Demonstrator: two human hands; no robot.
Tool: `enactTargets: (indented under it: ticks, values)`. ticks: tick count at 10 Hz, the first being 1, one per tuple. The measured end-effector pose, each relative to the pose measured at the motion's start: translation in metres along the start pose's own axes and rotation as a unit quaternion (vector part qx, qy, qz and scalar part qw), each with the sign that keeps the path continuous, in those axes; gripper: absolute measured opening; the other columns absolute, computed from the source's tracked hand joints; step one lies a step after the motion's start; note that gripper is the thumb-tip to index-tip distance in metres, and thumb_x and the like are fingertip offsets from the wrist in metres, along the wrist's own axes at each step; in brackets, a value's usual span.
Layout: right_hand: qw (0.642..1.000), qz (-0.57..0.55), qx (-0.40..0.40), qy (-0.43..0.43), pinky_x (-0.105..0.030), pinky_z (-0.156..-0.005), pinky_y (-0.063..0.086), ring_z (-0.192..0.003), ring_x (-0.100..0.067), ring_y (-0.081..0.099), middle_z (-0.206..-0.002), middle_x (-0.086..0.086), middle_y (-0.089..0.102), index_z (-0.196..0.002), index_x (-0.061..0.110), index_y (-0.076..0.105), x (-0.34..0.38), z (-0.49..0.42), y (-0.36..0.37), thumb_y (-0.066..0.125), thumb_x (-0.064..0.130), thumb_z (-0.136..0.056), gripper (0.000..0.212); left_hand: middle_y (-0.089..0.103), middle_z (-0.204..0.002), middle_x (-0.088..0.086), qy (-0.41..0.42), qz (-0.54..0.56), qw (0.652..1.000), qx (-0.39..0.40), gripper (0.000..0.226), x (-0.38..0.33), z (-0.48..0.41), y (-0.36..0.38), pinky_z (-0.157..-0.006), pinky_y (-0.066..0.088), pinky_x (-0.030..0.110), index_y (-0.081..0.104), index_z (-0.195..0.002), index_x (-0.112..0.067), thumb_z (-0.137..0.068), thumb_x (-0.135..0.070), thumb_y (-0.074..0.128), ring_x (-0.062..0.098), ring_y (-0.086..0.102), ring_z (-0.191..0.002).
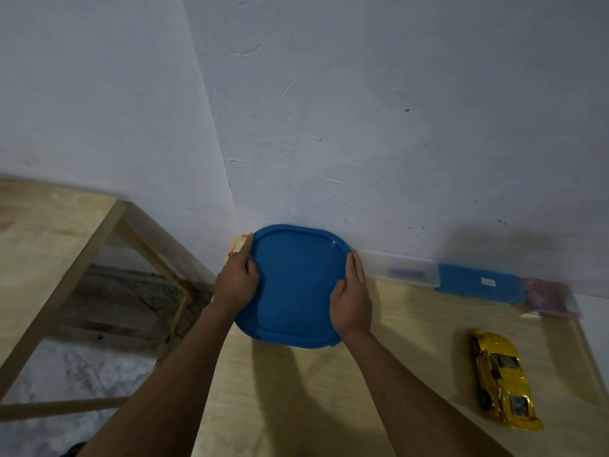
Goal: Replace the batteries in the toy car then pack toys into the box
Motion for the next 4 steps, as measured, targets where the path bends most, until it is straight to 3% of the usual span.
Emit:
enactTargets:
  ticks: [1, 2, 4]
  values:
    - [1.000, 0.015, -0.011, -0.005, -0.025, -0.067, 0.047, -0.100, -0.005, 0.053, -0.161, 0.015, 0.017, -0.154, 0.023, 0.025, 0.002, -0.003, -0.002, 0.033, 0.013, -0.101, 0.054, 0.053, -0.137, 0.016, 0.006, -0.008, 1.000, 0.024, 0.053, 0.000, -0.003, -0.001, -0.088, 0.049, 0.043, 0.016, -0.156, -0.028, -0.105, -0.019, 0.028, 0.027, 0.058, -0.100]
    - [0.999, 0.039, -0.004, 0.005, -0.029, -0.074, 0.050, -0.109, -0.019, 0.058, -0.157, 0.007, 0.027, -0.152, 0.023, 0.027, 0.004, -0.011, -0.009, 0.035, 0.017, -0.100, 0.053, 0.052, -0.137, 0.016, -0.003, -0.025, 0.997, 0.068, 0.055, -0.003, -0.005, -0.002, -0.094, 0.047, 0.044, 0.011, -0.157, -0.026, -0.105, -0.021, 0.028, 0.025, 0.055, -0.104]
    - [0.998, 0.032, 0.060, 0.017, -0.042, -0.087, 0.053, -0.111, -0.022, 0.056, -0.145, 0.000, 0.039, -0.149, 0.031, 0.028, 0.016, -0.018, -0.021, 0.037, 0.030, -0.097, 0.053, 0.043, -0.140, 0.019, -0.024, -0.118, 0.992, 0.039, 0.058, -0.019, -0.007, -0.016, -0.099, 0.045, 0.052, 0.017, -0.156, -0.024, -0.103, -0.039, 0.034, 0.036, 0.051, -0.118]
Point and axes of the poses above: each hand's wrist, its own z-axis away from the middle knuckle, its own y-axis out of the palm, x = y × z, the point moved 5 cm from there along -z, towards the middle knuckle
